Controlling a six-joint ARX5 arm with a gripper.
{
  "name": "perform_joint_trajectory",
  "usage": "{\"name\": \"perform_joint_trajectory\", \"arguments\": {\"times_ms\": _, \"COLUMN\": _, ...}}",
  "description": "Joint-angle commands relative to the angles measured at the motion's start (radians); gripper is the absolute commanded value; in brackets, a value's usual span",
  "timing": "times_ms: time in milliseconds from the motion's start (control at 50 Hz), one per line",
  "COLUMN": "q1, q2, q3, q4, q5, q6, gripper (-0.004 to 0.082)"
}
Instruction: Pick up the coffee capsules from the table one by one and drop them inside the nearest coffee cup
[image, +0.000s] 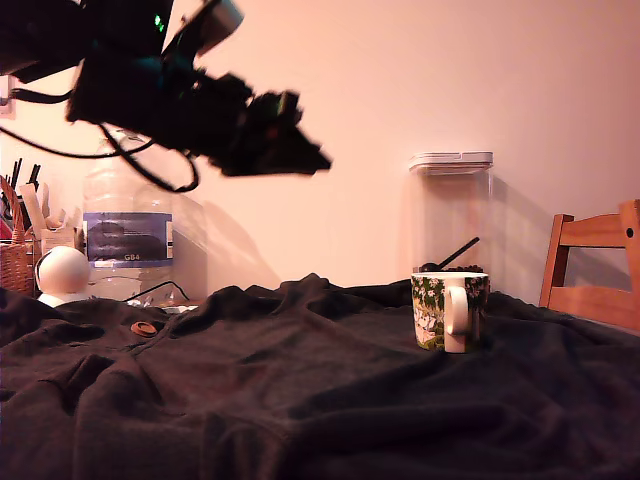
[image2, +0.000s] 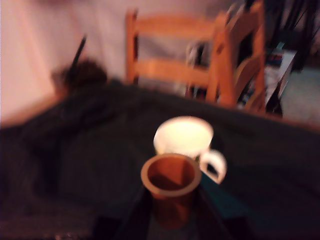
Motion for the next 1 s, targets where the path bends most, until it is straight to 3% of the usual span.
{"name": "perform_joint_trajectory", "arguments": {"times_ms": 0, "q1": -0.008, "q2": 0.012, "q3": -0.010, "q4": 0.022, "q5": 0.002, "q6": -0.013, "gripper": 0.0163}}
{"name": "perform_joint_trajectory", "arguments": {"times_ms": 480, "q1": -0.029, "q2": 0.099, "q3": 0.033, "q4": 0.097, "q5": 0.001, "q6": -0.040, "gripper": 0.0163}}
{"name": "perform_joint_trajectory", "arguments": {"times_ms": 980, "q1": -0.056, "q2": 0.106, "q3": 0.255, "q4": -0.233, "q5": 0.027, "q6": -0.023, "gripper": 0.0163}}
